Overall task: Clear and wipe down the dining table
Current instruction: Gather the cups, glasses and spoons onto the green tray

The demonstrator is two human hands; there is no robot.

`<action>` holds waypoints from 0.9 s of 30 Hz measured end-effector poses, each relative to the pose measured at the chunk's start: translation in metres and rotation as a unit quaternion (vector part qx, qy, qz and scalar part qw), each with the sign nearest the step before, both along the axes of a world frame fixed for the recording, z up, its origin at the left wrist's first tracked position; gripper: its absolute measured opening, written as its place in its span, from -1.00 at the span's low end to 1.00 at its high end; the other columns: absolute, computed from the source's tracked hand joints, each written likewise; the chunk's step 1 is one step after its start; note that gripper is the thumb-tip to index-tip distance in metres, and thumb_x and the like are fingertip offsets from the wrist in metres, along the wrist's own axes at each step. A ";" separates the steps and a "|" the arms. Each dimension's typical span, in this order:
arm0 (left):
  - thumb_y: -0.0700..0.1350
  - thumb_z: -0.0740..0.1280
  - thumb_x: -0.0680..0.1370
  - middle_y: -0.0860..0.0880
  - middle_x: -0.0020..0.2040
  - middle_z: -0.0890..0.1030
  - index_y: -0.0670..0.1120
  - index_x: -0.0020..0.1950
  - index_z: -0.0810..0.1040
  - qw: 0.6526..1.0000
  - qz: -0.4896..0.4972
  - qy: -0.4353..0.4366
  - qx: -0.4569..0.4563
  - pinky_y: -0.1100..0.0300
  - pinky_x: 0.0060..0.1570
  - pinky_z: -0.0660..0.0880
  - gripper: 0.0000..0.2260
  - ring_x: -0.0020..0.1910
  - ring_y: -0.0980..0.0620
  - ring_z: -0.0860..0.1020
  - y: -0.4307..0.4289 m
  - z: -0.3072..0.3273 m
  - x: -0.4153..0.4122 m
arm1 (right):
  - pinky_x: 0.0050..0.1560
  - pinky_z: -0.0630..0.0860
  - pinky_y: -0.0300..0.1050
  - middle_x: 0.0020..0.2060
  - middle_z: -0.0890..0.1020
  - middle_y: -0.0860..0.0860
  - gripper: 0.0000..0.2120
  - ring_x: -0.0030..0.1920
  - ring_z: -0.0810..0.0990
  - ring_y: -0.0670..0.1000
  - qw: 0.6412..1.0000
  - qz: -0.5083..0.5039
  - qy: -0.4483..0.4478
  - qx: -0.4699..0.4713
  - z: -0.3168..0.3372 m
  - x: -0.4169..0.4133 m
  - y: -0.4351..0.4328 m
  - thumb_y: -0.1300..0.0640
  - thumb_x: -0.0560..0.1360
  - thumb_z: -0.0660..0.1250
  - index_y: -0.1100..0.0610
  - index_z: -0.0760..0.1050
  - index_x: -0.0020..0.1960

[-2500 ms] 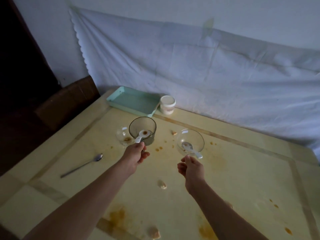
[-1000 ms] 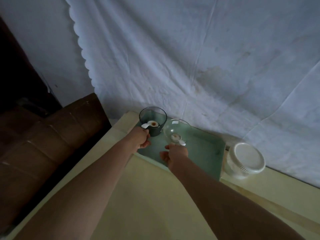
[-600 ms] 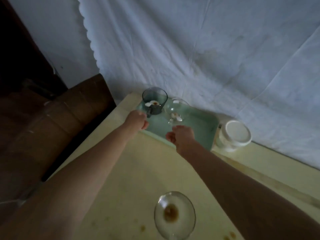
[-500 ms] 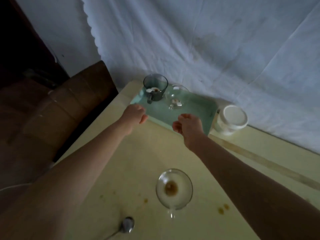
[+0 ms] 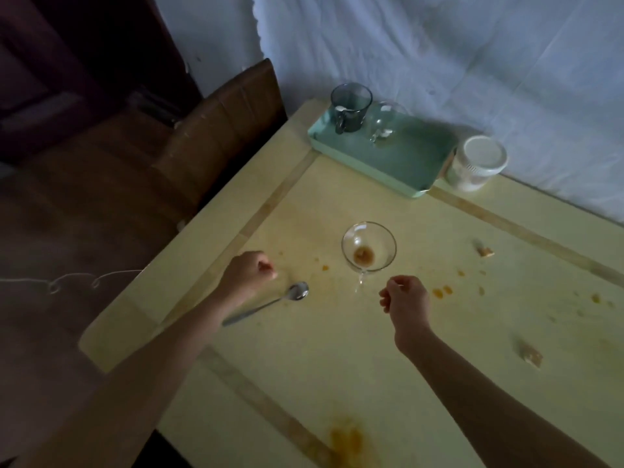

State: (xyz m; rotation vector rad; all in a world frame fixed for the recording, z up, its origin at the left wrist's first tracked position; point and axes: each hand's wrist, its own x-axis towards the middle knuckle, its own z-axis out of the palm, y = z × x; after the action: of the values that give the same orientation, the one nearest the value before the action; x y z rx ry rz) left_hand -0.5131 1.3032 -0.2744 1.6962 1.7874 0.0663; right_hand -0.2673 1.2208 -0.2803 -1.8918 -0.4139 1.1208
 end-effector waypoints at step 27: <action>-0.10 0.34 0.48 -0.07 -0.12 0.63 0.02 -0.20 0.39 0.990 -0.059 0.126 0.008 0.16 -0.17 0.37 -0.86 -0.02 -0.10 0.56 -0.045 -0.030 -0.026 | -0.43 0.38 -0.17 -0.43 0.45 0.12 -0.90 -0.42 0.41 0.03 0.992 0.028 0.121 -0.022 -0.034 -0.027 0.017 0.27 0.52 0.24 0.25 0.51 -0.14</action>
State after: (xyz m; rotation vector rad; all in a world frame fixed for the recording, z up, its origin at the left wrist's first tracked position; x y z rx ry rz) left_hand -0.5396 1.2581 -0.3048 1.8870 1.8636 -0.1948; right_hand -0.2939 1.2381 -0.3141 -1.7633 -0.3093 1.3884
